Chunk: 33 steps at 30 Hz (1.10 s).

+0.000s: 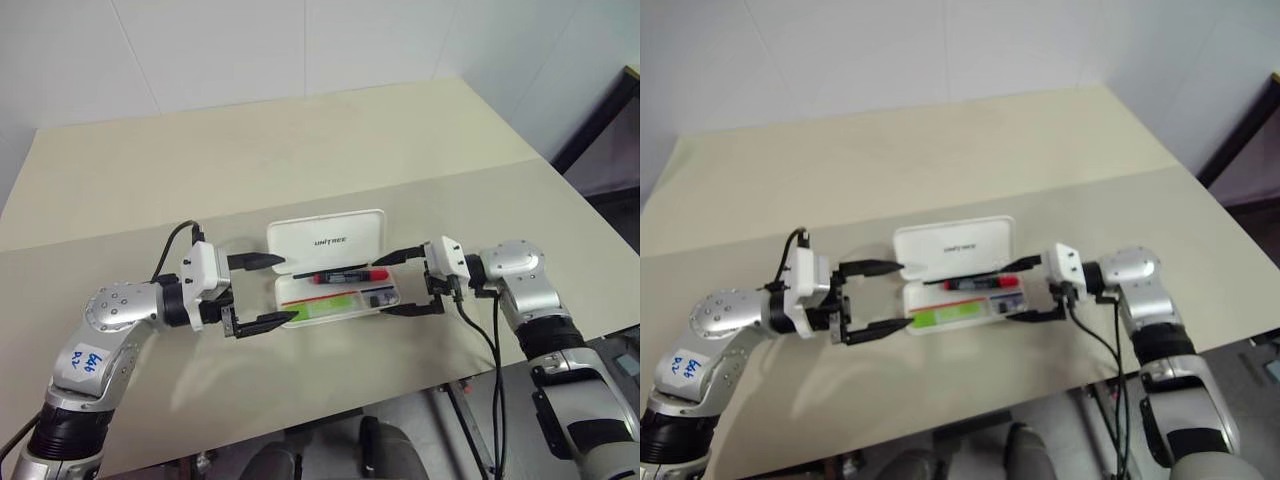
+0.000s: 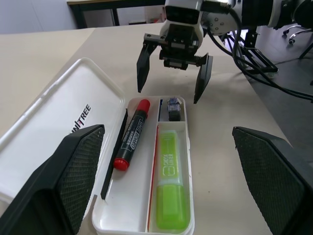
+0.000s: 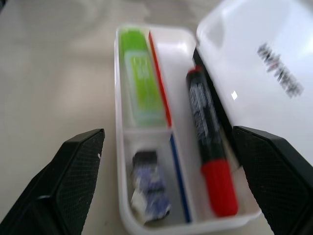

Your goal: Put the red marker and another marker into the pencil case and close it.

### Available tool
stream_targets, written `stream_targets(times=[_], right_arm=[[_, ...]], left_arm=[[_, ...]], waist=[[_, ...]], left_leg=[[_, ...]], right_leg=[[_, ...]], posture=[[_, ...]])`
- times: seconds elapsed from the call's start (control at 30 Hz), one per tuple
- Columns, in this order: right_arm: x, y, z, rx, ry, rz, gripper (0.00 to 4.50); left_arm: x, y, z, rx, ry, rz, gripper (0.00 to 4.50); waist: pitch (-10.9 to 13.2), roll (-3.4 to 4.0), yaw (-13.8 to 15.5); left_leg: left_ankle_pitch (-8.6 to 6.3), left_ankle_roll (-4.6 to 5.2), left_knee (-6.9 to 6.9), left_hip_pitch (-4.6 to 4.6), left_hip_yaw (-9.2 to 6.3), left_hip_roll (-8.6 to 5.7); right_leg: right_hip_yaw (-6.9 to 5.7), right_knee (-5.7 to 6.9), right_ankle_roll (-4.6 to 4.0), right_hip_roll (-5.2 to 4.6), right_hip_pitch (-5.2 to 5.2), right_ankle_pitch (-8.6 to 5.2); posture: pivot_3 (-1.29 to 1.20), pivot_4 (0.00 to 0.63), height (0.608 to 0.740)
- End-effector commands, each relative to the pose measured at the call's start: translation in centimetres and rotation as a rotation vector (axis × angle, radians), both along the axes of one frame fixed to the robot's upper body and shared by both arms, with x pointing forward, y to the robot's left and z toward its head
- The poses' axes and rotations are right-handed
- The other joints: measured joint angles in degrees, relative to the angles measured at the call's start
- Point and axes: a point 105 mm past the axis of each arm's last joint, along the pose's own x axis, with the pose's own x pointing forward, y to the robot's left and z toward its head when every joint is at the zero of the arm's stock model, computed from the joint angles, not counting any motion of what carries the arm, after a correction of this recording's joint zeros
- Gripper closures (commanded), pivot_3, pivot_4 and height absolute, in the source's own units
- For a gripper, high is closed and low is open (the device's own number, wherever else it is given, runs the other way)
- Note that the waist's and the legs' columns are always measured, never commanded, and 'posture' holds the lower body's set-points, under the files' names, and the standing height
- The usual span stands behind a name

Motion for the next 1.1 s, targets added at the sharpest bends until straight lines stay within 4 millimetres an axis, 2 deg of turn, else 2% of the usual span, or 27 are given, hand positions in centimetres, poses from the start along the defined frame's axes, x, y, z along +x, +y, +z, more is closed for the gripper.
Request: stream_targets(times=[0.03, 0.13, 0.33, 0.37, 0.43, 0.5, 0.77, 0.8, 0.97, 1.1], right_arm=[[-1.6, -1.4, 1.9, 0.043, -0.024, -0.003, 0.05], [-2.0, -2.2, 3.1, 0.088, -0.014, -0.068, 0.05], [-1.6, -4.8, 5.7, 0.152, -0.041, -0.211, 0.05], [-1.5, -5.1, 5.9, 0.158, -0.048, -0.229, 0.00], [-1.4, -5.5, 6.2, 0.163, -0.062, -0.251, 0.00], [-1.3, -5.8, 6.3, 0.162, -0.074, -0.264, 0.00], [-0.1, -6.7, 6.9, 0.182, -0.134, -0.326, 0.00], [0.0, -6.6, 6.9, 0.182, -0.137, -0.326, 0.00], [0.2, -6.2, 7.0, 0.187, -0.154, -0.323, 0.00], [0.2, -5.9, 7.0, 0.189, -0.161, -0.320, 0.00]], left_arm=[[0.1, 0.8, 0.2, 0.021, -0.033, 0.019, 0.00], [0.7, 1.9, 0.2, 0.001, -0.040, 0.071, 0.00], [1.4, 4.6, -0.4, -0.044, -0.009, 0.166, 0.00], [1.5, 5.2, -0.5, -0.062, 0.000, 0.180, 0.41], [1.6, 5.9, -0.9, -0.075, 0.005, 0.198, 0.89], [1.8, 6.3, -1.1, -0.077, 0.001, 0.210, 1.60], [3.5, 6.6, -1.4, -0.136, -0.008, 0.281, 4.34], [3.7, 6.7, -1.5, -0.147, -0.007, 0.298, 4.48], [6.6, 6.3, -2.7, -0.158, 0.014, 0.454, 4.48], [7.7, 4.8, -2.8, -0.162, 0.007, 0.463, 4.48]], waist=[[0.0, 0.00, 0.3], [0.0, 0.00, 0.1], [0.0, -0.01, 0.1], [0.0, -0.01, 0.1], [0.0, -0.01, 0.1], [0.0, -0.01, 0.1], [0.0, -0.02, 0.1], [0.0, -0.02, 0.1], [0.0, -0.02, 0.1], [0.0, -0.04, 0.1]], left_leg=[[0.00, 0.00, 0.01, -0.01, -0.09, -0.01], [0.00, 0.00, -0.01, -0.03, -0.09, -0.07], [-0.01, -0.01, -0.01, 0.00, 0.01, 0.00], [-0.01, -0.02, -0.01, 0.02, 0.01, 0.02], [-0.01, -0.02, 0.00, 0.02, 0.03, 0.03], [-0.01, -0.02, 0.01, 0.01, 0.04, 0.02], [-0.01, -0.01, 0.01, 0.00, 0.02, -0.06], [-0.01, -0.01, 0.01, 0.00, 0.03, -0.06], [-0.01, -0.01, 0.04, 0.00, 0.03, -0.04], [-0.01, -0.01, 0.22, -0.02, 0.05, -0.04]], right_leg=[[-0.04, 0.03, 0.00, -0.01, 0.01, 0.00], [-0.01, 0.02, -0.01, -0.06, 0.00, 0.00], [-0.01, -0.02, -0.01, 0.01, 0.00, 0.00], [0.00, -0.01, -0.01, 0.02, 0.02, 0.00], [0.00, -0.02, -0.01, 0.03, 0.02, 0.00], [0.00, -0.02, -0.01, 0.02, 0.01, 0.00], [-0.02, -0.01, -0.02, -0.07, 0.01, 0.02], [-0.02, -0.01, -0.02, -0.07, 0.00, 0.02], [-0.07, -0.02, 0.00, -0.03, 0.00, 0.03], [-0.04, 0.00, 0.03, -0.03, 0.03, 0.05]], posture=[[0.00, 0.150, 0.740], [0.00, 0.150, 0.740], [0.00, 0.150, 0.740], [0.00, 0.150, 0.740], [0.00, 0.150, 0.740], [0.00, 0.150, 0.740], [0.00, 0.150, 0.740], [0.00, 0.150, 0.740], [0.00, 0.150, 0.740], [0.00, 0.150, 0.740]])
